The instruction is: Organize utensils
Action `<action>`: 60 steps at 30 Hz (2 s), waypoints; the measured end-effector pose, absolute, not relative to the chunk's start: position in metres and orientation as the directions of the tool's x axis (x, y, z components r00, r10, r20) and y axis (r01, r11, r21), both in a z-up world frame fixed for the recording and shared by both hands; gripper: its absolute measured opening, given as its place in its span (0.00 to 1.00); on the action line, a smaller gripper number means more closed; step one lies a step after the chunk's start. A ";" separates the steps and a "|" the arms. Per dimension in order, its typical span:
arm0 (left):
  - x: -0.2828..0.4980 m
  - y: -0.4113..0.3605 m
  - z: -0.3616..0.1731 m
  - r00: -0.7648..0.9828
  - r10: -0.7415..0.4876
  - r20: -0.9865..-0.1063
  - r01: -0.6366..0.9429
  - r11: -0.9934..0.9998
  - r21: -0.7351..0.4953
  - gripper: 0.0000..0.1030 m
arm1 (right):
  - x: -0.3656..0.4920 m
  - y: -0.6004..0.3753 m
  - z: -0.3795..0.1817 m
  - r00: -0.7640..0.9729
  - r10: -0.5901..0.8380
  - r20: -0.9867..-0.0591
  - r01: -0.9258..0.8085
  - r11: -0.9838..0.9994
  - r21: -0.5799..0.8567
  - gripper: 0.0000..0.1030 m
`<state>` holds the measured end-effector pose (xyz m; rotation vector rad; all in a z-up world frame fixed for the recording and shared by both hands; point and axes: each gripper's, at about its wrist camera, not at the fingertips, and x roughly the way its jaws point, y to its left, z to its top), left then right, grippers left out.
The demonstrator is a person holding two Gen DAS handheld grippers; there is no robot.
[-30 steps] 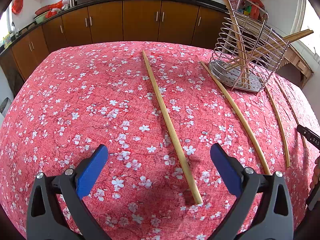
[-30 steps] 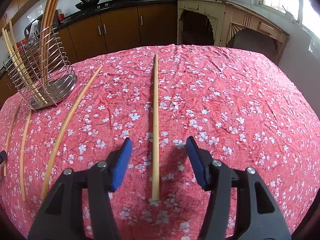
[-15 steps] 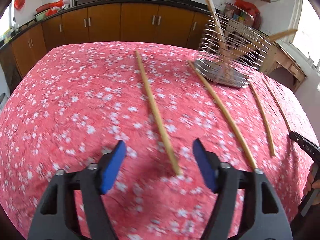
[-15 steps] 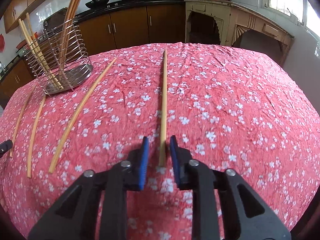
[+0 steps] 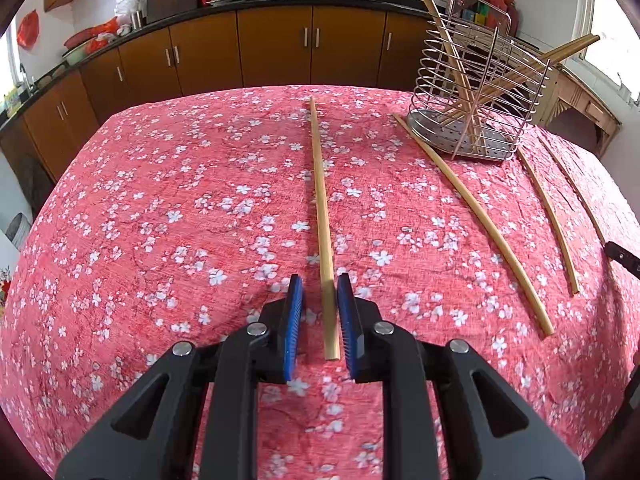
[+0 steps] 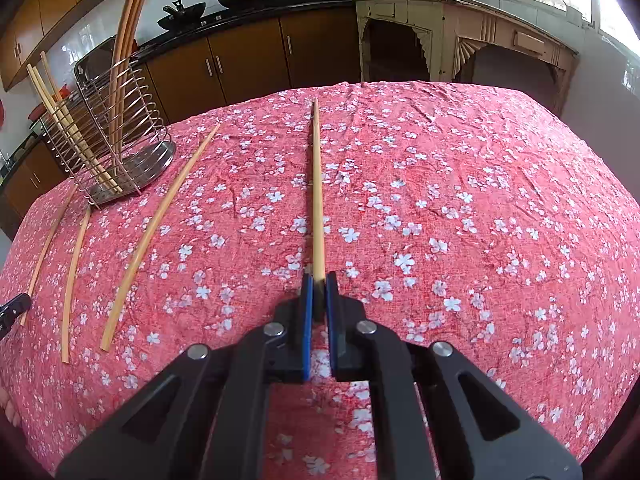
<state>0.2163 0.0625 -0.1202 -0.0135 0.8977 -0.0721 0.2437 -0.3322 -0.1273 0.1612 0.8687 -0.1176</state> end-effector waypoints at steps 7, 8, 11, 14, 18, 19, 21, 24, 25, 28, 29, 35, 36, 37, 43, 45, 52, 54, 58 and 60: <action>0.200 0.060 -0.119 0.633 -0.109 -0.767 0.086 0.994 -0.071 0.29 | 0.236 -0.335 -0.127 0.643 -0.020 -0.766 0.164 0.980 0.112 0.08; 0.196 0.059 -0.119 0.636 -0.109 -0.764 0.089 0.994 -0.067 0.30 | 0.235 -0.335 -0.127 0.643 -0.018 -0.765 0.164 0.980 0.114 0.08; 0.192 0.054 -0.117 0.642 -0.085 -0.762 0.088 0.995 -0.038 0.40 | 0.234 -0.335 -0.127 0.643 -0.018 -0.766 0.162 0.980 0.113 0.08; 0.191 0.052 -0.117 0.638 -0.085 -0.765 0.094 0.995 -0.033 0.40 | 0.235 -0.334 -0.126 0.641 -0.023 -0.767 0.160 0.982 0.104 0.08; 0.193 0.052 -0.120 0.627 -0.092 -0.773 0.097 0.994 -0.040 0.40 | 0.238 -0.329 -0.126 0.641 -0.023 -0.768 0.148 0.984 0.095 0.08; 0.193 0.052 -0.120 0.627 -0.091 -0.774 0.097 0.995 -0.038 0.40 | 0.239 -0.328 -0.125 0.641 -0.020 -0.768 0.145 0.985 0.096 0.09; 0.193 0.052 -0.120 0.627 -0.088 -0.774 0.097 0.995 -0.034 0.40 | 0.239 -0.326 -0.124 0.643 0.010 -0.766 0.124 0.985 0.117 0.11; 0.193 0.051 -0.121 0.627 -0.085 -0.774 0.097 0.995 -0.031 0.40 | 0.235 -0.325 -0.122 0.656 0.012 -0.755 0.117 0.986 0.117 0.21; 0.194 0.050 -0.121 0.627 -0.083 -0.775 0.097 0.995 -0.028 0.40 | 0.235 -0.325 -0.121 0.658 0.010 -0.753 0.118 0.986 0.116 0.23; 0.193 0.049 -0.121 0.626 -0.079 -0.776 0.100 0.995 -0.020 0.40 | 0.238 -0.326 -0.124 0.648 0.012 -0.762 0.116 0.987 0.114 0.23; 0.194 0.049 -0.121 0.626 -0.080 -0.776 0.101 0.995 -0.021 0.40 | 0.240 -0.326 -0.124 0.645 0.010 -0.764 0.115 0.987 0.110 0.23; 0.193 0.052 -0.122 0.627 -0.097 -0.773 0.101 0.994 -0.043 0.40 | 0.247 -0.322 -0.126 0.635 -0.028 -0.772 0.119 0.991 0.061 0.08; 0.193 0.053 -0.121 0.627 -0.098 -0.773 0.102 0.994 -0.044 0.40 | 0.247 -0.322 -0.127 0.635 -0.029 -0.772 0.120 0.991 0.062 0.08; 0.192 0.053 -0.121 0.627 -0.100 -0.772 0.103 0.994 -0.044 0.40 | 0.246 -0.323 -0.127 0.635 -0.028 -0.772 0.121 0.991 0.063 0.08; 0.191 0.048 -0.121 0.627 -0.087 -0.774 0.108 0.994 -0.024 0.32 | 0.244 -0.322 -0.127 0.634 -0.032 -0.773 0.125 0.990 0.061 0.08; 0.191 0.050 -0.121 0.628 -0.083 -0.773 0.095 0.995 -0.030 0.19 | 0.244 -0.323 -0.127 0.635 -0.032 -0.772 0.125 0.990 0.062 0.08; 0.182 0.047 -0.119 0.625 -0.072 -0.777 0.109 0.994 -0.004 0.08 | 0.234 -0.328 -0.125 0.646 -0.026 -0.763 0.136 0.987 0.081 0.07; 0.177 0.047 -0.118 0.625 -0.073 -0.777 0.110 0.994 -0.004 0.08 | 0.228 -0.328 -0.119 0.664 -0.028 -0.747 0.136 0.987 0.084 0.07; 0.171 0.050 -0.114 0.633 -0.086 -0.770 0.109 0.994 -0.022 0.07 | 0.217 -0.332 -0.101 0.704 -0.037 -0.709 0.135 0.987 0.082 0.07; 0.167 0.053 -0.105 0.654 -0.090 -0.751 0.105 0.994 -0.027 0.07 | 0.209 -0.333 -0.087 0.737 -0.054 -0.674 0.138 0.988 0.072 0.07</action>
